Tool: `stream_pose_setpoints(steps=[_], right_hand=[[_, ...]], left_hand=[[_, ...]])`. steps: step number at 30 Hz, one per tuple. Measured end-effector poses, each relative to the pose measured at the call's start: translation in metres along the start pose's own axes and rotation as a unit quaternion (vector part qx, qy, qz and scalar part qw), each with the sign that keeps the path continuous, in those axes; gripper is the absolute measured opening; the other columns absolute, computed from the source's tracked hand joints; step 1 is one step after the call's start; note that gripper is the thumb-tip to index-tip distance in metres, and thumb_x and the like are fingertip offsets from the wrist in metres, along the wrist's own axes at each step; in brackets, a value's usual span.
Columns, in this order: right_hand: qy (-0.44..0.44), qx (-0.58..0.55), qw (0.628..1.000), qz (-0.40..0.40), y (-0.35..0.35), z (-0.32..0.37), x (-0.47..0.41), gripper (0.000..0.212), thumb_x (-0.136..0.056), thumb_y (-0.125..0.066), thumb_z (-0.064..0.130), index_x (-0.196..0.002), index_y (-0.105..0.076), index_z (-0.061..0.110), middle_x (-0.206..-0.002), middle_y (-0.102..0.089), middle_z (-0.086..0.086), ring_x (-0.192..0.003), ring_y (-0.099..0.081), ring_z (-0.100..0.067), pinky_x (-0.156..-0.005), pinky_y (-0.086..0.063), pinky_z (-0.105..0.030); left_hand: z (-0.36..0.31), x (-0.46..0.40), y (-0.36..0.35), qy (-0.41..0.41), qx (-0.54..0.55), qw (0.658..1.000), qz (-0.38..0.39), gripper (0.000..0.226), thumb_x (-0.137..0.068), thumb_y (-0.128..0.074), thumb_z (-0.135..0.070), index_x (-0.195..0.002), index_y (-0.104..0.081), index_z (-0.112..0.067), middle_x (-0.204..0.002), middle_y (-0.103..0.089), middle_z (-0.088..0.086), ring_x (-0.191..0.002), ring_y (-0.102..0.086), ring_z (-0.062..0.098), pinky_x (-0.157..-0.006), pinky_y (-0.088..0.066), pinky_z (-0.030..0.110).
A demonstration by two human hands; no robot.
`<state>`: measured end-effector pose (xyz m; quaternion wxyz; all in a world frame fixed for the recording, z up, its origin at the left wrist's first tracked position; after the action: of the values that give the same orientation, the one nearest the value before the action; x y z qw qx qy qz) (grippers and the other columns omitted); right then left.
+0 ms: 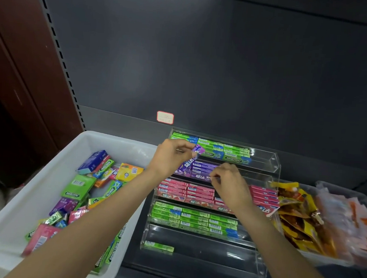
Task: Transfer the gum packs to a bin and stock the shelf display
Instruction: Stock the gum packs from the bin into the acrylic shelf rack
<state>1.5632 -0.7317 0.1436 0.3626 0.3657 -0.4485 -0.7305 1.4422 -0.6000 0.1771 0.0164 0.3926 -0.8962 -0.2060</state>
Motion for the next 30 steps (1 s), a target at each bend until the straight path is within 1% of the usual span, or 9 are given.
stream_pose_setpoints(steps=[2,4,6,8,11,14,18,20,30], right_hand=[[-0.006,-0.036,0.999,0.014,0.004,-0.001,-0.001,0.018,-0.090,-0.060,0.015,-0.105,-0.069,0.014,-0.104,-0.057,0.002,-0.103,-0.050,-0.011,-0.088,-0.045,-0.022],[-0.036,-0.157,0.987,-0.006,0.015,-0.003,-0.002,0.024,-0.089,-0.062,0.014,-0.112,-0.066,0.017,-0.101,-0.059,0.004,-0.095,-0.055,-0.008,-0.089,-0.047,-0.022],[-0.064,-0.289,0.955,-0.034,0.028,-0.005,-0.002,0.029,-0.088,-0.064,0.016,-0.116,-0.062,0.022,-0.098,-0.064,0.007,-0.089,-0.060,0.000,-0.083,-0.050,-0.015],[-0.065,-0.349,0.934,-0.033,0.037,-0.007,-0.001,0.033,-0.086,-0.066,0.018,-0.117,-0.059,0.026,-0.097,-0.065,0.010,-0.087,-0.061,0.004,-0.076,-0.047,-0.005],[-0.043,-0.322,0.945,-0.031,0.043,-0.014,-0.001,0.022,-0.084,-0.067,0.011,-0.103,-0.067,0.024,-0.092,-0.067,0.013,-0.085,-0.062,0.006,-0.075,-0.045,-0.006],[-0.066,-0.293,0.952,-0.055,0.045,-0.032,0.000,0.014,-0.082,-0.068,0.008,-0.093,-0.069,0.017,-0.087,-0.068,0.010,-0.082,-0.064,0.001,-0.078,-0.048,-0.013],[-0.122,-0.227,0.961,-0.100,0.047,-0.059,0.006,0.014,-0.083,-0.069,0.013,-0.097,-0.068,0.012,-0.091,-0.068,0.001,-0.085,-0.063,-0.009,-0.081,-0.050,-0.022],[-0.136,-0.191,0.967,-0.101,0.045,-0.068,0.007,0.013,-0.083,-0.069,0.013,-0.096,-0.068,0.011,-0.092,-0.070,-0.001,-0.085,-0.064,-0.010,-0.082,-0.050,-0.023],[-0.176,-0.083,0.979,-0.055,0.028,-0.080,0.001,0.017,-0.085,-0.068,0.015,-0.101,-0.069,0.013,-0.097,-0.071,-0.006,-0.089,-0.066,-0.017,-0.084,-0.055,-0.037]], left_hand=[[-0.003,-0.001,-0.004,-0.005,-0.008,1.000,0.006,0.018,-0.081,-0.072,-0.020,-0.098,-0.070,-0.014,-0.092,-0.069,0.001,-0.078,-0.062,0.006,-0.071,-0.049,0.015],[-0.008,-0.001,-0.009,-0.013,-0.029,0.999,0.023,0.018,-0.080,-0.073,-0.019,-0.097,-0.069,-0.014,-0.091,-0.070,0.001,-0.083,-0.064,0.010,-0.078,-0.051,0.022],[-0.013,-0.001,-0.017,-0.020,-0.043,0.998,0.044,0.016,-0.079,-0.074,-0.016,-0.093,-0.067,-0.013,-0.086,-0.071,0.001,-0.078,-0.064,0.009,-0.078,-0.051,0.022],[-0.018,-0.001,-0.026,-0.030,-0.045,0.996,0.067,0.014,-0.078,-0.074,-0.012,-0.088,-0.065,-0.013,-0.082,-0.070,0.002,-0.073,-0.064,0.007,-0.075,-0.052,0.020],[-0.023,-0.003,-0.044,-0.048,-0.043,0.993,0.098,0.016,-0.077,-0.075,-0.009,-0.088,-0.064,-0.010,-0.079,-0.069,0.002,-0.069,-0.063,0.002,-0.070,-0.051,0.012],[-0.020,-0.006,-0.056,-0.066,-0.072,0.990,0.100,0.020,-0.078,-0.073,-0.010,-0.096,-0.064,-0.008,-0.090,-0.070,0.005,-0.074,-0.062,0.004,-0.073,-0.051,0.011],[-0.007,-0.008,-0.060,-0.099,-0.263,0.952,0.116,0.039,-0.087,-0.066,-0.022,-0.124,-0.057,-0.018,-0.126,-0.059,0.002,-0.111,-0.056,0.016,-0.097,-0.048,0.034],[-0.003,-0.004,-0.061,-0.098,-0.328,0.931,0.129,0.044,-0.089,-0.062,-0.026,-0.132,-0.051,-0.021,-0.137,-0.049,0.001,-0.124,-0.046,0.019,-0.102,-0.043,0.036],[0.005,-0.005,-0.075,-0.137,-0.422,0.881,0.160,0.051,-0.092,-0.056,-0.033,-0.140,-0.041,-0.024,-0.136,-0.046,-0.002,-0.128,-0.038,0.016,-0.106,-0.036,0.030]])
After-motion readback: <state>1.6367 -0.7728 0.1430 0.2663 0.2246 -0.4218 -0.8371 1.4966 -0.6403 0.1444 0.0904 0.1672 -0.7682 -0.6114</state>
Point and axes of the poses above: each hand's wrist, its own x-axis away from the middle knuckle, its own y-axis out of the back of the hand, z = x × y, the point moved 3 cm from there along -x, towards the middle knuckle
